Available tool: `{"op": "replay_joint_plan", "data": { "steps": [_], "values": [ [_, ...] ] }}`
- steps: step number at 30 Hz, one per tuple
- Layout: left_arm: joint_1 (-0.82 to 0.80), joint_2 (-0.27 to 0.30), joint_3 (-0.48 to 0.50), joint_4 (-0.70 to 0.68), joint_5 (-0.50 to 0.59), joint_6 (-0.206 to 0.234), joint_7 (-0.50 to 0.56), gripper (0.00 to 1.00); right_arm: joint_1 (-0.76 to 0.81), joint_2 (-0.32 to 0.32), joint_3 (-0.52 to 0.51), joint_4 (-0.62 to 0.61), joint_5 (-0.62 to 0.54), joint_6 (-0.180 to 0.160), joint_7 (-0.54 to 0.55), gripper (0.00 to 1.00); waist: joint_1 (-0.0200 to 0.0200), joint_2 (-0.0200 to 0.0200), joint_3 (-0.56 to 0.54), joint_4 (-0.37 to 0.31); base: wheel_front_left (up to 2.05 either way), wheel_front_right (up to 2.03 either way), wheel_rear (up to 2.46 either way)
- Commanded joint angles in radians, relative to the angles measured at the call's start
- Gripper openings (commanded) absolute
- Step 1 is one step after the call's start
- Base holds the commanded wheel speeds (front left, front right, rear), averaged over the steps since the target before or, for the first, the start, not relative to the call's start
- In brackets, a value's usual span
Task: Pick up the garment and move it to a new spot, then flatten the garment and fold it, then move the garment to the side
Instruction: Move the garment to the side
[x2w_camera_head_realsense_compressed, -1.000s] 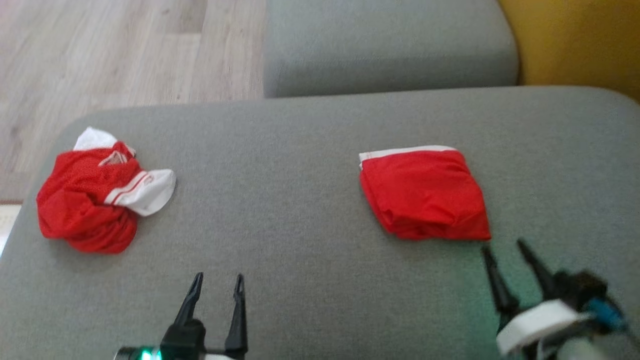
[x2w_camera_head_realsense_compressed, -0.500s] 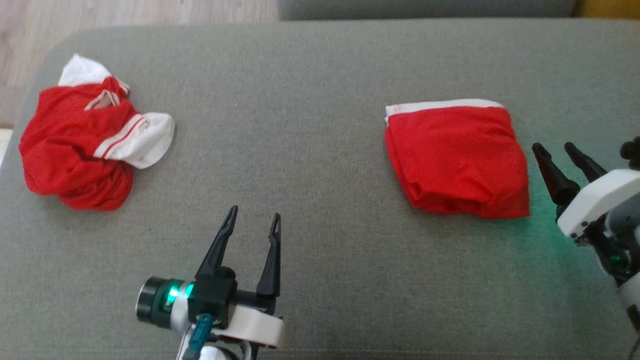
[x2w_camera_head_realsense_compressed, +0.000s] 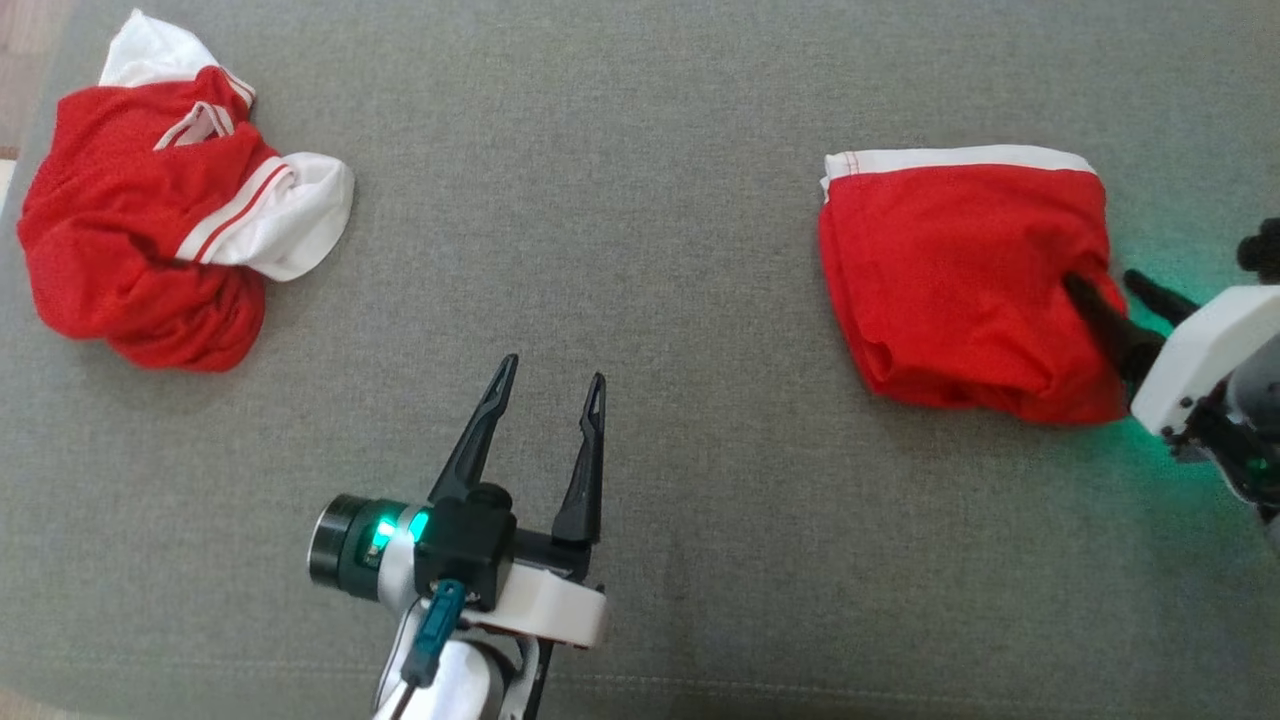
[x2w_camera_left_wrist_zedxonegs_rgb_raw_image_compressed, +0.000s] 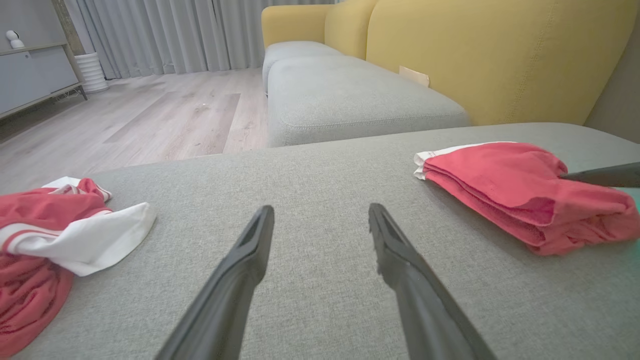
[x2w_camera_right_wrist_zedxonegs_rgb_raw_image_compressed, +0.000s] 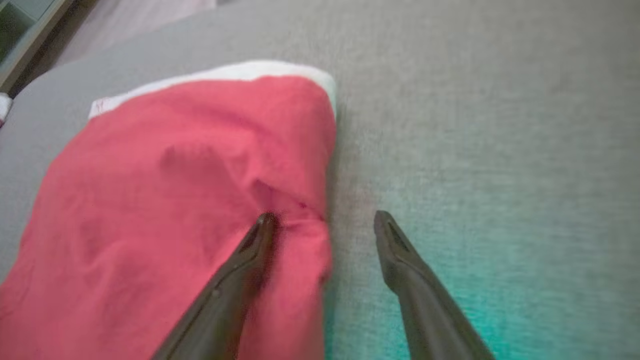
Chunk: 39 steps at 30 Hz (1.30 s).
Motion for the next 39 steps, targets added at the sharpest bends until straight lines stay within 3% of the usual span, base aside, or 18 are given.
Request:
{"op": "replay_joint_plan", "data": {
  "steps": [1,2,4,12,21,29,39],
  "values": [
    [-0.033,-0.006,0.021,-0.027,-0.007,0.008,-0.012,1.00,-0.010,-0.034,0.012,-0.018,0.013,-0.001,0.007,0.61,0.0000,0.0000,0.004,-0.001,0.00,0.00,0.00],
    [-0.036,-0.006,0.019,-0.027,-0.008,0.011,-0.012,1.00,-0.011,-0.036,0.025,-0.016,0.026,-0.001,0.020,0.35,0.0000,0.0000,0.006,-0.002,0.00,0.00,0.00],
    [-0.042,-0.006,0.016,-0.026,-0.011,0.016,-0.012,1.00,-0.013,-0.045,0.050,-0.012,0.046,-0.001,0.047,0.00,0.0000,0.0000,0.010,-0.006,0.00,0.00,0.00],
    [-0.069,-0.006,0.004,-0.042,-0.010,0.025,-0.012,1.00,-0.073,-0.175,0.087,0.006,-0.039,-0.001,0.005,0.00,0.0000,0.0000,0.048,-0.047,0.00,0.00,0.00],
    [-0.157,-0.006,-0.052,-0.102,0.005,0.028,-0.012,1.00,-0.158,-0.340,0.026,0.043,-0.175,-0.001,-0.039,0.00,0.0000,0.0000,0.133,-0.124,0.00,0.00,0.00],
    [-0.248,-0.006,-0.109,-0.152,0.032,0.046,-0.012,1.00,-0.197,-0.403,-0.050,0.120,-0.273,-0.001,-0.099,0.00,0.0000,0.0000,0.189,-0.151,0.00,0.00,0.00],
    [-0.270,0.008,-0.112,-0.170,0.051,0.062,-0.012,1.00,-0.225,-0.451,-0.117,0.195,-0.369,-0.001,-0.169,0.00,0.0000,0.0000,0.226,-0.148,0.00,0.00,0.00]
  ]
}}
